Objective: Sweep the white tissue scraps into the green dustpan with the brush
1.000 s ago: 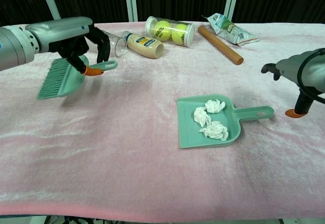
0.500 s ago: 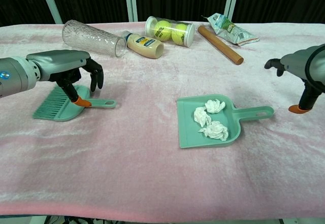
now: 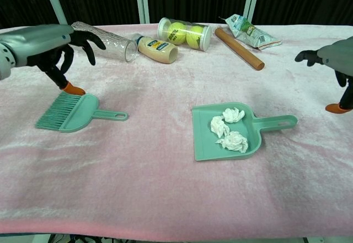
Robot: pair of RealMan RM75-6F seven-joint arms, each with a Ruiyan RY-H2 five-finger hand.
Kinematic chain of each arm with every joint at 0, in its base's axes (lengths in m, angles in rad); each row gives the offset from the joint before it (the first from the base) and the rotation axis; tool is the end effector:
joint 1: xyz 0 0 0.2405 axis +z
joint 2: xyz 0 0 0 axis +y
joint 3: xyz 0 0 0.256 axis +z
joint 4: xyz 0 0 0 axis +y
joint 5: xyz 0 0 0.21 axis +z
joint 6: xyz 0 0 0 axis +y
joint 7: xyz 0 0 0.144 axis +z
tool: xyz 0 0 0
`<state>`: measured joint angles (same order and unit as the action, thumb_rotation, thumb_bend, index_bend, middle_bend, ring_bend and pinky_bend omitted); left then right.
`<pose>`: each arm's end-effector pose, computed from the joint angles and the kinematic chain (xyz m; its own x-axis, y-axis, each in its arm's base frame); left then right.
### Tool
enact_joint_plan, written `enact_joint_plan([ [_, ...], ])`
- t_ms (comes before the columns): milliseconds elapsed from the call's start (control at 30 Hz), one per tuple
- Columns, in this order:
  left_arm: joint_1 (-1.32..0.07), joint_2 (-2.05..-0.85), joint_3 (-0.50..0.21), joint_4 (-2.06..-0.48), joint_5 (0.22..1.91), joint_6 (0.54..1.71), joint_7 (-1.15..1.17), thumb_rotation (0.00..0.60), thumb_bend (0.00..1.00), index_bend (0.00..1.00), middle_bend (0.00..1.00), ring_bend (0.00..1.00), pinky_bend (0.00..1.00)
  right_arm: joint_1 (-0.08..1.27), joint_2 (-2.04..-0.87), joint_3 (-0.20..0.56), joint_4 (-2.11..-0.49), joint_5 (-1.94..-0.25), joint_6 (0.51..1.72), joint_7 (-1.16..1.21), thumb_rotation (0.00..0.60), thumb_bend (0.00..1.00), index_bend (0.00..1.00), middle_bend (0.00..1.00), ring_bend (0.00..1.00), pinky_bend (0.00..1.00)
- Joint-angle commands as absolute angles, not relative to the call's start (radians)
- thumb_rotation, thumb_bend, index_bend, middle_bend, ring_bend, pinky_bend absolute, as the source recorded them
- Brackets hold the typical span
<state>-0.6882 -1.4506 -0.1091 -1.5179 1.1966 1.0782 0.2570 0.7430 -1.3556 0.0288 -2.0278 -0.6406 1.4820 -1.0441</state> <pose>-0.1736 0.3336 0.0196 0.4398 0.1864 0.8785 0.8626 -0.3598 -0.3555 -0.1639 -0.2767 0.0539 0.7326 -0.2781 0.6213 -0.6658 -0.1028 0.7391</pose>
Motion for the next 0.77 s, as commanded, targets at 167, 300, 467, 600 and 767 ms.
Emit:
enact_joint_plan([
  [167, -0.525, -1.293, 0.01, -1.677, 1.382, 1.272, 0.197, 0.6, 0.02, 0.01, 0.01, 0.03, 0.14, 0.592, -1.182, -0.124, -2.032, -0.997, 1.483, -0.763, 0.6, 0.14, 0.0, 0.0, 0.0, 0.19],
  [300, -0.444, -1.231, 0.071, -1.705, 1.438, 1.351, 0.17, 0.6, 0.02, 0.0, 0.0, 0.0, 0.07, 0.492, -1.119, -0.187, -1.975, -1.159, 1.534, -0.587, 0.6, 0.13, 0.0, 0.0, 0.0, 0.18],
  [467, -0.335, -1.187, 0.113, -1.687, 1.48, 1.478, 0.137, 0.6, 0.02, 0.0, 0.0, 0.0, 0.05, 0.371, -1.073, -0.224, -1.879, -1.271, 1.631, -0.411, 0.6, 0.13, 0.0, 0.0, 0.0, 0.18],
  [600, -0.259, -1.189, 0.124, -1.62, 1.519, 1.581, 0.107, 0.6, 0.02, 0.0, 0.0, 0.0, 0.05, 0.286, -1.065, -0.22, -1.81, -1.298, 1.693, -0.306, 0.6, 0.13, 0.0, 0.0, 0.0, 0.18],
  [767, -0.217, -1.2, 0.101, -1.553, 1.527, 1.635, 0.059, 0.6, 0.02, 0.0, 0.0, 0.0, 0.05, 0.197, -1.087, -0.201, -1.709, -1.32, 1.75, -0.207, 0.6, 0.13, 0.0, 0.0, 0.0, 0.18],
])
